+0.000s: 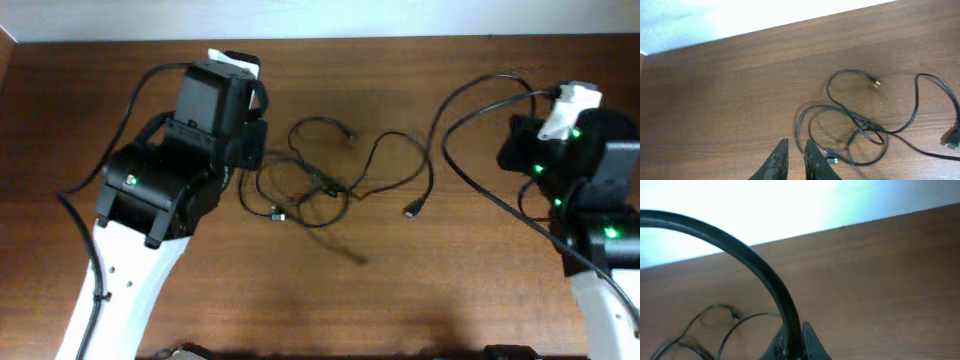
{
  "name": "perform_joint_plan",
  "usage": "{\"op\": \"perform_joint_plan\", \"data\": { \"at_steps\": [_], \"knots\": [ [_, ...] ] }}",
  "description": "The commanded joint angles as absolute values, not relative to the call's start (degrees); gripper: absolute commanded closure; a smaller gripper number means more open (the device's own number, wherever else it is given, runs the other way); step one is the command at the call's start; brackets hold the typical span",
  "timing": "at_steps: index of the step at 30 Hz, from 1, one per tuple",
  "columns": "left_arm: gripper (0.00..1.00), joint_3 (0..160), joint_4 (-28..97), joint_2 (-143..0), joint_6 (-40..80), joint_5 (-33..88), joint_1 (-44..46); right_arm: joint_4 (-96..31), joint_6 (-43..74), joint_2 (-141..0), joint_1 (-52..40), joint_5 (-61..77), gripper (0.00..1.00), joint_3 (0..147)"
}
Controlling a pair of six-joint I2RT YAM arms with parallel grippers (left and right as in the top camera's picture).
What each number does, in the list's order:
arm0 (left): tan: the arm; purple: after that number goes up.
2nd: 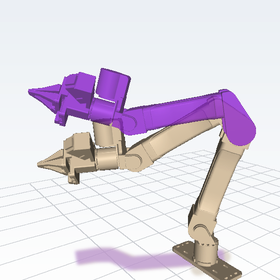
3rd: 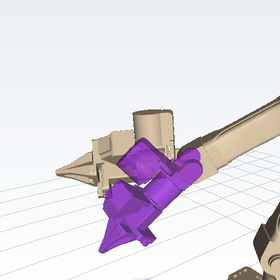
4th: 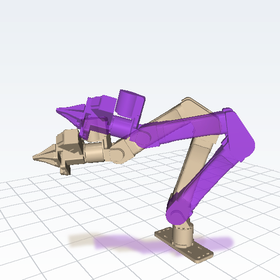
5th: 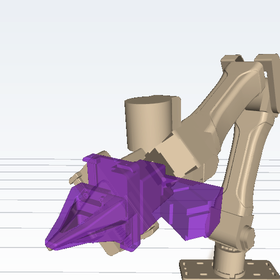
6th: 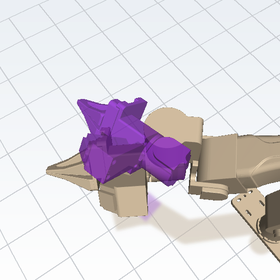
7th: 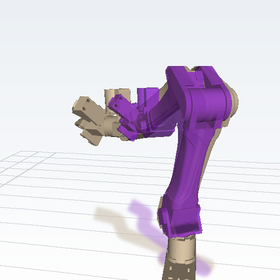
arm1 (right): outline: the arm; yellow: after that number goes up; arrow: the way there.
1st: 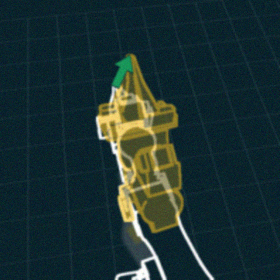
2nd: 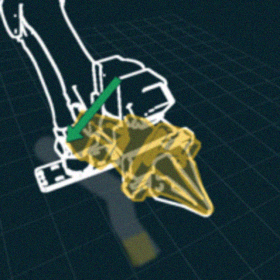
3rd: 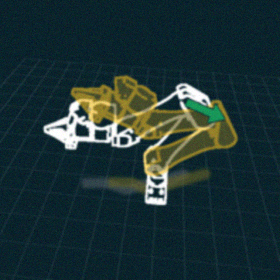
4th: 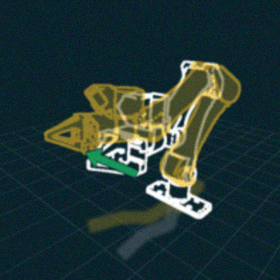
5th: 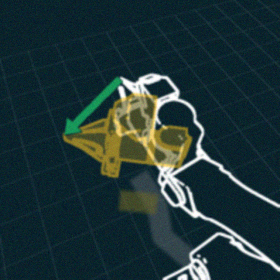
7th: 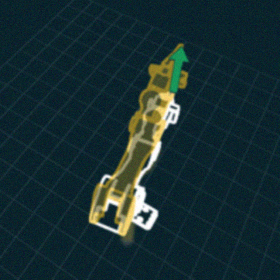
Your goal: Untangle cables
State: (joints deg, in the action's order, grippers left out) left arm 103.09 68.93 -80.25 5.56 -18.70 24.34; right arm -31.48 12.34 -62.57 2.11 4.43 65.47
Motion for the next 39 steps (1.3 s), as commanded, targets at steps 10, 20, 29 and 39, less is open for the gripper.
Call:
{"op": "perform_joint_plan", "data": {
  "at_steps": [10,20,29,39],
  "knots": [
    [0.29,103.85,69.12,-100.31,6.39,-0.21,23.64,-32.42,13.80,-59.92,2.22,7.77,0.96,66.35],
    [0.13,103.66,67.53,-110.69,35.42,-12.86,26.55,-32.82,13.82,-59.92,2.22,8.12,0.96,66.35],
    [0.14,85.12,52.05,-110.80,45.63,-13.32,33.67,-33.61,13.78,-59.92,2.24,8.43,0.96,66.35],
    [1.00,95.85,59.53,-105.45,31.27,-12.91,33.61,-34.11,13.21,-59.99,2.22,8.43,0.96,66.35]
  ]
}}
